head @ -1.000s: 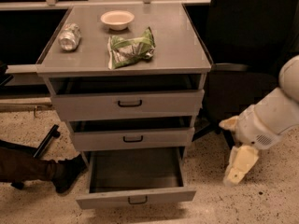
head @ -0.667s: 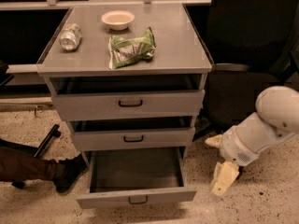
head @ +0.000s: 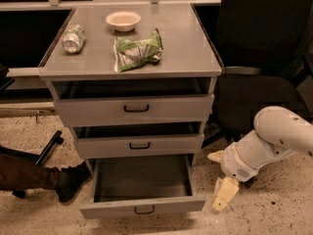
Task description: Close bottom drawer
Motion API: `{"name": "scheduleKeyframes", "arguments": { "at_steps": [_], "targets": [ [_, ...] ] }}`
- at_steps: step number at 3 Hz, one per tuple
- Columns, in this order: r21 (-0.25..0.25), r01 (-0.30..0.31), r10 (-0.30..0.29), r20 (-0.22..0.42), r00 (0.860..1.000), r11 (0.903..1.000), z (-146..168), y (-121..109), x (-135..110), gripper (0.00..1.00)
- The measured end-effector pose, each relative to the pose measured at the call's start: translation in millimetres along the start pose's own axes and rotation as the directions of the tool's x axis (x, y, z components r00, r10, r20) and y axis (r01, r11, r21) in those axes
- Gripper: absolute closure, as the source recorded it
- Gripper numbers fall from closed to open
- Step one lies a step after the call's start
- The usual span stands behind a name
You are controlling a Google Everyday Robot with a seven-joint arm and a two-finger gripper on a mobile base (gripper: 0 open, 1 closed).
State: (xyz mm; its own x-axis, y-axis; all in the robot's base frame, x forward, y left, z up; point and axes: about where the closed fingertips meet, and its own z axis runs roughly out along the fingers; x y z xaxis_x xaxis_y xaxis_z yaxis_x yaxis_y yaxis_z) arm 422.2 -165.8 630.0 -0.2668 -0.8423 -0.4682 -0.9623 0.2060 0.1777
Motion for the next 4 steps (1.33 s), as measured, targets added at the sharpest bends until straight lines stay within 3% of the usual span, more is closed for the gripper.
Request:
{"name": "scheduleKeyframes", "arguments": {
  "at_steps": [1,2,3,4],
  "targets": [
    [-0.041,-0.004,0.005,0.029,1.0,0.9991,27.0,2.1,7.7,0.0],
    [-0.111,-0.044,0.054,0.085,0.995,0.9928,94.9,12.6,35.9,0.0],
    [-0.17,-0.07,0.099,0.165,0.981,0.983,164.1,23.7,61.8,0.0],
    [-0.266,-0.039,0.11,0.259,0.96,0.9631,214.8,30.6,65.5,0.0]
  ]
}}
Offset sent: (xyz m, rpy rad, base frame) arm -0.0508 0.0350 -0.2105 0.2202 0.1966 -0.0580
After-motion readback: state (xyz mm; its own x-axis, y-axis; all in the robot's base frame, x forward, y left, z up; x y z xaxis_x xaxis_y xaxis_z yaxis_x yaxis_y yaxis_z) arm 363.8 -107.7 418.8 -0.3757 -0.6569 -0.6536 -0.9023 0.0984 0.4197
